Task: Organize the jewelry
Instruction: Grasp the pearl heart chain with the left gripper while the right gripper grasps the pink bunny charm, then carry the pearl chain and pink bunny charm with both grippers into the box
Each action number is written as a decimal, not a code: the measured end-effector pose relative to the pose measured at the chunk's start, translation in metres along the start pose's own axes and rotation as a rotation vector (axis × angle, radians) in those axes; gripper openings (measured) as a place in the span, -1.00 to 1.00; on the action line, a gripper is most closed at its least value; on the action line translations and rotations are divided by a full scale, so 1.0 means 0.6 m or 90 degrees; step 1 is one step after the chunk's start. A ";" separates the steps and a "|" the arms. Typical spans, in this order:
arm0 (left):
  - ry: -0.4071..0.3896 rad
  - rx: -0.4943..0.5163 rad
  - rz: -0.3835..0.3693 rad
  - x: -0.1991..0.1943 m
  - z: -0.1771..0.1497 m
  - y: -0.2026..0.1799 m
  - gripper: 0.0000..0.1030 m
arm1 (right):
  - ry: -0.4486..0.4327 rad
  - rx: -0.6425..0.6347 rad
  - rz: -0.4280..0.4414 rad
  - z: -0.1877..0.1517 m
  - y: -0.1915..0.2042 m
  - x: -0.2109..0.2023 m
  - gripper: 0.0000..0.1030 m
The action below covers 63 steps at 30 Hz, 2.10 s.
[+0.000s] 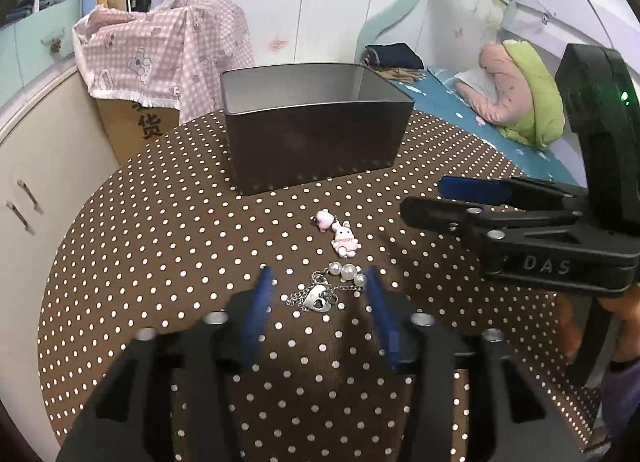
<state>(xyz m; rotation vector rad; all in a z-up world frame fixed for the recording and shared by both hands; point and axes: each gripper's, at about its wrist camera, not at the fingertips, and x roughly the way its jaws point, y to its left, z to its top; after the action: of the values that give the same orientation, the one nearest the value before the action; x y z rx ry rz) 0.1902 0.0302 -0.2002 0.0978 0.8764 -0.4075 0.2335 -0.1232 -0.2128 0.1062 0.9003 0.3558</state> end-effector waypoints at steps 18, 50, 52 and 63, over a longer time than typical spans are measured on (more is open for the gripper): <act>-0.019 -0.026 0.057 -0.005 -0.007 0.033 -0.81 | 0.021 -0.030 0.001 -0.006 0.031 0.032 0.13; -0.110 -0.047 -0.041 -0.101 0.082 0.046 -0.93 | -0.002 -0.105 0.014 0.042 0.078 -0.007 -0.72; -0.122 -0.033 -0.042 -0.112 0.099 0.036 -0.93 | -0.019 -0.098 0.017 0.052 0.070 -0.026 -0.72; -0.155 0.007 -0.064 -0.140 0.193 0.009 -0.93 | -0.083 -0.077 0.021 0.117 0.035 -0.094 -0.72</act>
<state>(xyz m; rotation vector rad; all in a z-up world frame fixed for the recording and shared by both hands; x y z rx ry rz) 0.2285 0.0320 -0.0624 0.0124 0.6402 -0.5073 0.2509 -0.1191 -0.1223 0.0326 0.7464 0.4287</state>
